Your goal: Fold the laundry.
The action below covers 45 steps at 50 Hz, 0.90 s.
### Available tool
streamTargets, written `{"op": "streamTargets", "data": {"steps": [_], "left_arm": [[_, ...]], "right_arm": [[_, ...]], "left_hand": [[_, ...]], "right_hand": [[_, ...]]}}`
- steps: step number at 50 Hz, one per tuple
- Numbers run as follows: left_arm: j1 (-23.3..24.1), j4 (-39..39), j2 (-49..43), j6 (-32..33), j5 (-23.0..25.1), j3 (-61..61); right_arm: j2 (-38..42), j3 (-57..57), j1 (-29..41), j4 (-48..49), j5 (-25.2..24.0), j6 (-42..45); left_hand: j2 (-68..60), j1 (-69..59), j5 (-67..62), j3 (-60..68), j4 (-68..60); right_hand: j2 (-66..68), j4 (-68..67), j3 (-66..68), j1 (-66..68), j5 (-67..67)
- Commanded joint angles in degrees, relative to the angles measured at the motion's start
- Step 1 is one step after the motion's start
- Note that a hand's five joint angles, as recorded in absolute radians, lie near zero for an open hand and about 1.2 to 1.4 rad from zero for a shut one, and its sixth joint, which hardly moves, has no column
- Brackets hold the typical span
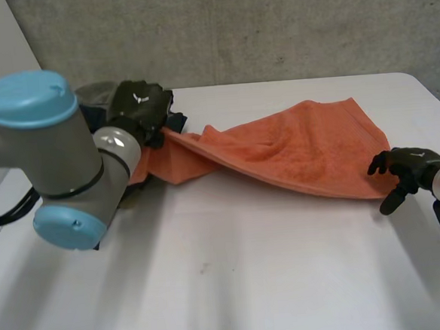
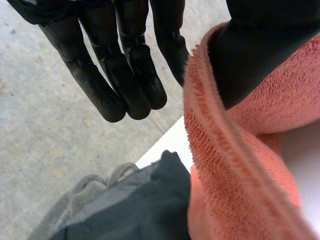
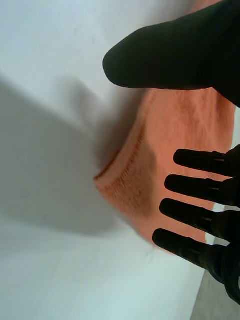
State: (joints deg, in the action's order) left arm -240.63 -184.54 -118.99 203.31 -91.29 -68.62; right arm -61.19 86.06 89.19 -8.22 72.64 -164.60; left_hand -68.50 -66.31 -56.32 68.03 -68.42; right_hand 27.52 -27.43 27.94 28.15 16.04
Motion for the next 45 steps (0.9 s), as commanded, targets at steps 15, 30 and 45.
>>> {"op": "streamTargets", "data": {"steps": [15,30,45], "left_arm": [[-1.5,13.8,-6.5,-4.4,-3.9,18.6],[-2.2,27.3,3.3,-1.4,-1.4,0.3],[1.6,31.2,3.0,17.7,1.9,-12.3]], "right_arm": [[10.9,-8.0,3.2,10.7,4.4,7.0],[-0.2,-12.6,-6.9,-14.2,-0.9,20.6],[-3.1,-13.4,-10.9,-45.5,2.7,56.7]], "left_hand": [[-11.5,-13.7,-13.7,12.0,-11.6],[-11.5,-13.7,-13.7,12.0,-11.6],[-11.5,-13.7,-13.7,12.0,-11.6]], "right_hand": [[22.3,-22.4,21.9,21.7,23.8],[52.5,-52.6,52.1,51.9,54.0],[52.5,-52.6,52.1,51.9,54.0]]}}
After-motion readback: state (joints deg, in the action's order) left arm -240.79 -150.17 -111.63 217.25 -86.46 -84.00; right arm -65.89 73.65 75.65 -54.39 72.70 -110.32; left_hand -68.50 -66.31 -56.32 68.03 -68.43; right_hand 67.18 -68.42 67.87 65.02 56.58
